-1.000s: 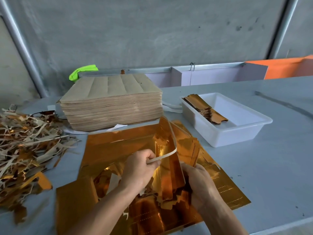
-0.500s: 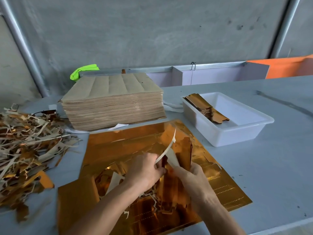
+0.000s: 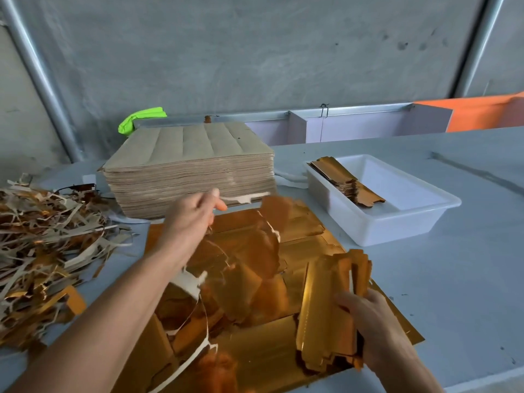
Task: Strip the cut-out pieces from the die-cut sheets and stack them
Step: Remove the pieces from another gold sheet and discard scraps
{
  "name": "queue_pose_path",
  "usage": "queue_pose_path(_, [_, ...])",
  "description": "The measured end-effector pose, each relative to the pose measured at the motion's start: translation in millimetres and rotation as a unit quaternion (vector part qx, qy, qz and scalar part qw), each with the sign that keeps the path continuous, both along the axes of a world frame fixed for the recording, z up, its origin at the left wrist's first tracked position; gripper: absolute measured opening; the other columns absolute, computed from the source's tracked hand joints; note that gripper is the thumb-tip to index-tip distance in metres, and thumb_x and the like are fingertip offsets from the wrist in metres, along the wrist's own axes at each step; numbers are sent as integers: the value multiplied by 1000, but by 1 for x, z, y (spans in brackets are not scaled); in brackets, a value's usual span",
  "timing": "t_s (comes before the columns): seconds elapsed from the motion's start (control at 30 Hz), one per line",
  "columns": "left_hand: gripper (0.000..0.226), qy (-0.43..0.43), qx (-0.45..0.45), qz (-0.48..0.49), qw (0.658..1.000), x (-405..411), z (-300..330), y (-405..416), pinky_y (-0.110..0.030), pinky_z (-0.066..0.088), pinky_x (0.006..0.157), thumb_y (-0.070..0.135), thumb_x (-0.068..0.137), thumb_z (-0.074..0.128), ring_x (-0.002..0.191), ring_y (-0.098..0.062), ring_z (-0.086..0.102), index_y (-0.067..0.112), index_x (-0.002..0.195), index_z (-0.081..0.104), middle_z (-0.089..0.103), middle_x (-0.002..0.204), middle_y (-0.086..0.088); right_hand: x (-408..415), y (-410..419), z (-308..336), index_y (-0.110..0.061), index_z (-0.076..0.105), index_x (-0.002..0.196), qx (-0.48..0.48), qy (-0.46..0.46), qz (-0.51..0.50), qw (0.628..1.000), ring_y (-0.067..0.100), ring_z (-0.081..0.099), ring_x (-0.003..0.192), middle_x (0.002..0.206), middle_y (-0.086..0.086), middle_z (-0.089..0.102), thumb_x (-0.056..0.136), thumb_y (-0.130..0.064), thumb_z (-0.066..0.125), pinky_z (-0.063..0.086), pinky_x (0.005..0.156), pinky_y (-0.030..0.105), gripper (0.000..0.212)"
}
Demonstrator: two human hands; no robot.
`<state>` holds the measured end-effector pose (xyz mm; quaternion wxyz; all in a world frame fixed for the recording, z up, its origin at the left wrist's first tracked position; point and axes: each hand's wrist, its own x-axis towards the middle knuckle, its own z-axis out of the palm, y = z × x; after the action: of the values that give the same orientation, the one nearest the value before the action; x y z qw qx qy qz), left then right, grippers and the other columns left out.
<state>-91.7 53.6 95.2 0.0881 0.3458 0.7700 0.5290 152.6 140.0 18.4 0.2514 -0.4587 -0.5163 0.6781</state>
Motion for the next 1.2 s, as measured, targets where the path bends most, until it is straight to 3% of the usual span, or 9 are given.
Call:
queue_pose_path(0.07, [27, 97, 6, 47, 994, -10, 4, 1, -21, 42, 53, 36, 95, 50, 50, 1, 45, 25, 76, 67, 50, 55, 12, 3, 5, 0, -21, 52, 91, -4, 1, -27, 1000, 34, 61, 89, 97, 10, 62, 94, -18, 54, 53, 72, 52, 5])
queue_pose_path(0.17, [18, 181, -1, 94, 979, -23, 7, 5, -30, 45, 84, 28, 89, 60, 94, -2, 52, 21, 78, 73, 60, 93, 12, 2, 9, 0, -20, 50, 92, -9, -4, -47, 999, 36, 59, 91, 97, 9, 60, 96, -18, 52, 48, 87, 59, 5])
queue_pose_path(0.3, [24, 129, -60, -7, 990, -21, -3, 9, -16, 37, 66, 29, 95, 51, 80, 4, 50, 20, 85, 72, 60, 90, 17, -3, 7, 1, -15, 48, 107, -26, -3, -50, 998, 36, 59, 94, 103, 10, 60, 95, -18, 54, 49, 83, 54, 14])
queue_pose_path(0.5, [28, 106, -278, -139, 945, -7, -39, -6, -29, 55, 66, 37, 99, 44, 73, -12, 68, 20, 90, 65, 68, 88, 2, -12, -3, -6, -19, 46, 102, -58, 3, -31, 998, 32, 59, 88, 100, 8, 60, 92, -19, 59, 51, 76, 52, 16])
queue_pose_path(0.6, [32, -33, -183, -72, 980, -11, -39, -7, -19, 42, 38, 35, 101, 39, 46, -13, 63, 11, 92, 59, 71, 83, -5, -16, -6, -8, -20, 44, 106, -60, 7, -24, 998, 31, 58, 84, 99, 7, 58, 92, -19, 59, 50, 70, 48, 21])
queue_pose_path(0.73, [38, -241, 34, 35, 969, -36, -10, 5, -17, 30, 33, 36, 101, 35, 37, -7, 44, 6, 106, 57, 70, 83, -12, -24, -9, -6, -17, 48, 94, -70, 24, -17, 997, 28, 58, 81, 91, 6, 60, 91, -17, 59, 49, 64, 44, 12])
queue_pose_path(0.93, [39, -305, 222, -24, 926, -52, 37, 33, -30, 55, 68, 31, 101, 36, 95, -29, 66, 22, 139, 40, 50, 135, -20, -40, -24, -3, -21, 53, 86, -74, 47, 23, 996, 26, 65, 75, 70, 3, 71, 92, -16, 57, 50, 55, 40, 9])
queue_pose_path(1.03, [62, -159, -28, -75, 984, -43, 28, 30, -38, 47, 97, 51, 92, 46, 118, -27, 52, 18, 142, 34, 35, 149, -13, -46, -28, -5, -23, 52, 88, -73, 52, 39, 995, 25, 66, 77, 81, 4, 69, 94, -17, 55, 51, 56, 40, 9])
queue_pose_path(1.2, [114, 95, -351, -170, 916, -12, 3, -18, -46, 31, 110, 79, 53, 52, 140, -22, 27, 27, 149, 19, 20, 157, -1, -48, -34, -10, -16, 52, 93, -78, 57, 58, 994, 22, 66, 73, 78, 2, 70, 95, -17, 54, 49, 54, 36, 3])
